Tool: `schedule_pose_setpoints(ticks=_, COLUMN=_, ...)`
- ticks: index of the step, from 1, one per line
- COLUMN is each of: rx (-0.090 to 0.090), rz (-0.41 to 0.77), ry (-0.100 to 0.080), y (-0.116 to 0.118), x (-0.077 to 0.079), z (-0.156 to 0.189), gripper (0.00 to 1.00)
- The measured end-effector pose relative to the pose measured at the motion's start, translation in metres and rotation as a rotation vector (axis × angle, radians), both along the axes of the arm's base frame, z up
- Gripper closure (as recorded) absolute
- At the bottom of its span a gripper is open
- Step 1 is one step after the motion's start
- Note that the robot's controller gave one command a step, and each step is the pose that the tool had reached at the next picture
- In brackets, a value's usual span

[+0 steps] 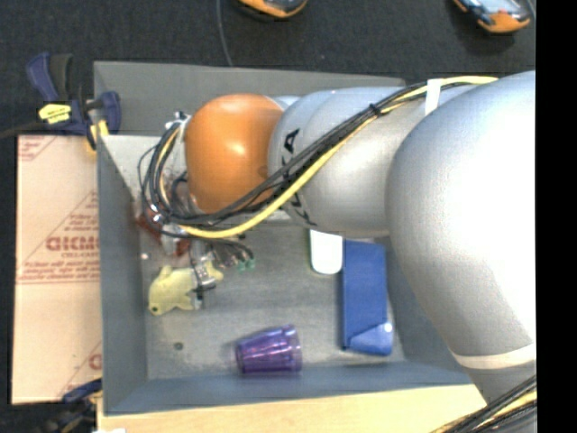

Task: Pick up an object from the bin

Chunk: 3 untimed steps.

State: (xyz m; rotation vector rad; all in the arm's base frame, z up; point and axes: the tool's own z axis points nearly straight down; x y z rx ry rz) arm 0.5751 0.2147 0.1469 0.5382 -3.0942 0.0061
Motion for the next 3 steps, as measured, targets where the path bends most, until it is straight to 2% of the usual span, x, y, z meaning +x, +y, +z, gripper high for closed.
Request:
schedule_pose_setpoints(ticks=1, rx=0.010, rz=-0.022, ry=-0.025, y=-0.015, x=-0.033, z=-0.005, gripper=0.00)
schedule_pose_setpoints(ticks=2, rx=0.005, rz=0.372, ry=-0.009, y=0.010, x=-0.020, z=-0.075, gripper=1.00)
schedule_pose_setpoints(ticks=3, rx=0.006, rz=0.371, ry=-0.009, y=0.011, x=-0.020, z=-0.075, gripper=1.00)
